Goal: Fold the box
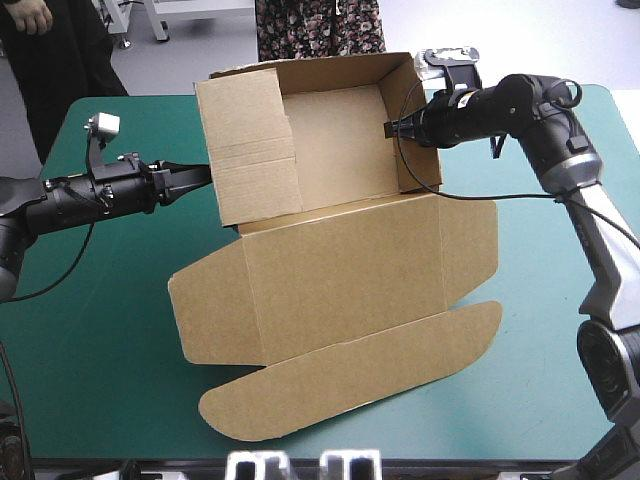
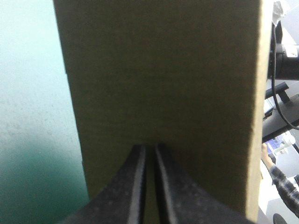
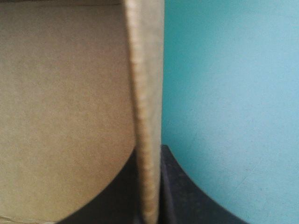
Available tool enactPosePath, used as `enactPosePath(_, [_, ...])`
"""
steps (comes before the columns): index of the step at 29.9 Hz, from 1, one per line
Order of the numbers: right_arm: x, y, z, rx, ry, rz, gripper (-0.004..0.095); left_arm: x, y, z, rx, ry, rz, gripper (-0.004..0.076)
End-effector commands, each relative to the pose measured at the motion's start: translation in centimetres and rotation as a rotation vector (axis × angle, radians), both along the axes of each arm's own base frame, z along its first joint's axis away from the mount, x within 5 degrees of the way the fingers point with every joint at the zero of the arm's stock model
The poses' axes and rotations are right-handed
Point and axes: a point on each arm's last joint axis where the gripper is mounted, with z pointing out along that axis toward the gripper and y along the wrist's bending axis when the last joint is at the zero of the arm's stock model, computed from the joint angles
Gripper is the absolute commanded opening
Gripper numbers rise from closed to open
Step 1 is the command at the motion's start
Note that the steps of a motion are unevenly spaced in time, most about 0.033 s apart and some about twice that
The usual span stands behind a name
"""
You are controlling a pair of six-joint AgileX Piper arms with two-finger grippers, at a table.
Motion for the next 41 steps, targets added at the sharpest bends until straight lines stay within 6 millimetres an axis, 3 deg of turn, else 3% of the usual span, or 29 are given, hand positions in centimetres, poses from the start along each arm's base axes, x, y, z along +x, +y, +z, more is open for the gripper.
enactPosePath(1, [-0.9, 0.0, 2.7, 0.081, -0.109, -0.017, -0.0014, -1.4, -0.9, 2.5, -0.072, -0.08, -0.086, 0.0157])
enactPosePath(4, [-0.7, 0.0, 2.4, 0.069, -0.102, -0.018, -0.0014, -1.5, -0.9, 2.6, -0.086, -0.085, -0.085, 0.029])
enactPosePath(6, [-0.6, 0.1, 2.3, 0.076, -0.099, -0.017, -0.0014, -1.5, -0.9, 2.6, -0.086, -0.085, -0.085, 0.0328])
enactPosePath(21, [-0.3, 0.3, 2.2, 0.091, -0.1, -0.018, -0.0014, -1.6, -1.0, 3.0, -0.116, -0.095, -0.078, 0.0329])
enactPosePath(36, [-2.2, 4.9, 1.9, 0.038, -0.104, 0.081, -0.0008, -0.4, 0.3, 1.0, 0.081, 0.028, 0.114, 0.0314])
enactPosePath(41, [-2.9, 6.1, 1.8, 0.02, -0.093, 0.076, -0.0008, 0.1, -0.5, 0.2, 0.177, 0.06, 0.171, 0.0314])
